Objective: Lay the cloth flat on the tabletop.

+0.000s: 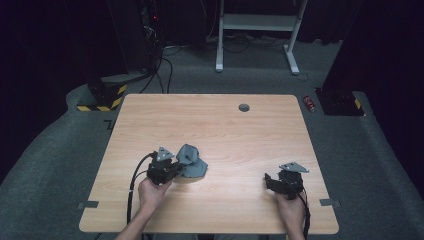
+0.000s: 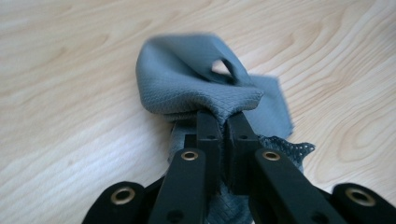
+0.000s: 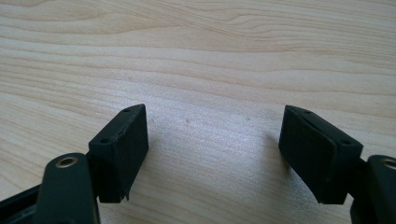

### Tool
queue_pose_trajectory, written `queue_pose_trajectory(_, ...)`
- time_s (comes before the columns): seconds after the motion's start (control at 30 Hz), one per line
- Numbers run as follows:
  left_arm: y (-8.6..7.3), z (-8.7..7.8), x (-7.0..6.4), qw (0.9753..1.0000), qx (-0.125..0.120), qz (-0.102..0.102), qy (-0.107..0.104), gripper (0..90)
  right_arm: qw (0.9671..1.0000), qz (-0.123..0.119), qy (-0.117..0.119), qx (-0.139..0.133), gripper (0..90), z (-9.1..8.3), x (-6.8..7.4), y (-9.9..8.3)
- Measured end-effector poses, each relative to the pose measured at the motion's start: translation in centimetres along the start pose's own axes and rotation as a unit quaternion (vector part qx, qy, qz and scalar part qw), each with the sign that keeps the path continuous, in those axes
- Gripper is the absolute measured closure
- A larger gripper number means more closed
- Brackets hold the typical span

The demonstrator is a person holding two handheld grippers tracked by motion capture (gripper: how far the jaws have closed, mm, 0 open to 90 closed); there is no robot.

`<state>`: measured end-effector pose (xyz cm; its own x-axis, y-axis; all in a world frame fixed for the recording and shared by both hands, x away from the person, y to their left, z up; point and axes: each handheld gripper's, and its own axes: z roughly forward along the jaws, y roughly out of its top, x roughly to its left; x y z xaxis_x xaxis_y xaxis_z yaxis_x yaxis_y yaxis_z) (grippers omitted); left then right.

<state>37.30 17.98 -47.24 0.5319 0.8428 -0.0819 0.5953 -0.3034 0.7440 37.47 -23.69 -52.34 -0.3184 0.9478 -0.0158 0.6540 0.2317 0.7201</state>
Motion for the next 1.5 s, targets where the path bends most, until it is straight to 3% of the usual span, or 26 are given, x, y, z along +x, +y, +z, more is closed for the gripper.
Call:
queue_pose_trajectory(0.2,1.9,0.2,-0.8,0.9995,-0.012,-0.002,-0.03,86.3,1.0,0.0,0.0,0.0,23.7,0.0,0.0,0.0)
queue_pose_trajectory(0.4,3.3,0.7,-1.5,0.9989,-0.02,0.001,-0.042,86.3,1.0,0.0,0.0,0.0,23.7,0.0,0.0,0.0)
queue_pose_trajectory(0.5,4.5,1.0,-2.1,0.9985,-0.02,0.013,-0.049,86.3,1.0,0.0,0.0,0.0,23.8,0.0,0.0,0.0)
queue_pose_trajectory(0.7,5.9,1.8,-2.9,0.9974,-0.023,0.01,-0.068,86.1,1.0,0.0,0.0,0.0,23.8,0.0,0.0,0.0)
queue_pose_trajectory(0.83,6.3,2.4,-3.4,0.9965,-0.022,0.008,-0.08,86.0,1.0,0.0,0.0,0.0,23.7,0.0,0.0,0.0)
queue_pose_trajectory(1.17,7.0,5.0,-5.8,0.9947,-0.007,0.025,-0.1,85.4,1.0,-0.001,0.0,-0.001,23.8,0.0,0.0,0.0)
queue_pose_trajectory(1.5,6.5,7.0,-6.6,0.9939,0.013,0.03,-0.106,84.0,1.0,-0.001,0.0,-0.001,23.9,0.0,0.0,0.0)
